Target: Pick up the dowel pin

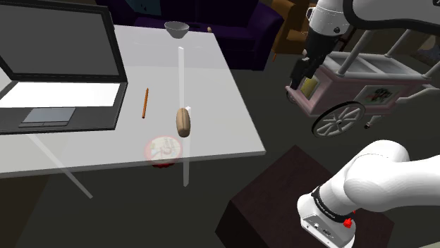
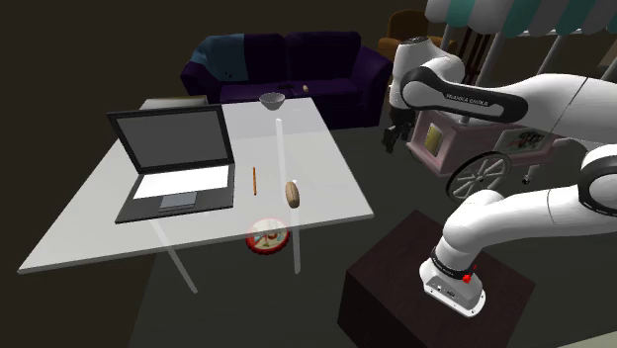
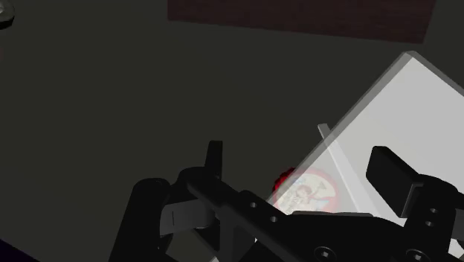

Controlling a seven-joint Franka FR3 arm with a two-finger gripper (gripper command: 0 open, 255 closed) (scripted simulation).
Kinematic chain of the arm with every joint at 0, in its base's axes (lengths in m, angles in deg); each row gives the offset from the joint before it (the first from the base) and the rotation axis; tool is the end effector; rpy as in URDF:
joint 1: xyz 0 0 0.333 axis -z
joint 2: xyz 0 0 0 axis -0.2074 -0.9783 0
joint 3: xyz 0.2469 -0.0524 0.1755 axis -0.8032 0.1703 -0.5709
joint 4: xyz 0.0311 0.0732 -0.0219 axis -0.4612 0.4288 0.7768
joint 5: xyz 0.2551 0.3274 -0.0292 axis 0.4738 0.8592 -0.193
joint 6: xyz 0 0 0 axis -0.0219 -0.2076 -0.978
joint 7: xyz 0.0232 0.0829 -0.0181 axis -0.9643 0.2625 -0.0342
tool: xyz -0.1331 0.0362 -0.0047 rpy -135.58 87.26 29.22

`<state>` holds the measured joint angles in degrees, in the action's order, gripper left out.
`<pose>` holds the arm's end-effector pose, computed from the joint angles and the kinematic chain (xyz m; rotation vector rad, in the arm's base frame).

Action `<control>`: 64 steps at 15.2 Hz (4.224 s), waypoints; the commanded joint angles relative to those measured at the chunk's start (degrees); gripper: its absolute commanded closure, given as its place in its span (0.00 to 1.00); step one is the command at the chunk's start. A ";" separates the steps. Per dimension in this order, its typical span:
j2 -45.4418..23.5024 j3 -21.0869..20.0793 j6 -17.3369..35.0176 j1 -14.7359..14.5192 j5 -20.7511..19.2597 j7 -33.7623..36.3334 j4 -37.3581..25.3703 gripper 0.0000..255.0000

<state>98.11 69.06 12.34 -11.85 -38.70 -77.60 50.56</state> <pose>0.3449 -0.0001 0.5542 3.0169 0.0729 -0.0312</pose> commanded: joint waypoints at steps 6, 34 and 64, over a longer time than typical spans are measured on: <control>-4.21 -4.79 4.56 -0.97 5.10 8.79 1.01 0.00; -49.89 -23.32 28.94 -4.94 8.95 51.59 -22.90 0.00; -48.31 -23.34 23.51 -4.76 9.54 51.57 -26.87 1.00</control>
<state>49.50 45.71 36.56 -16.66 -29.28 -25.98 24.10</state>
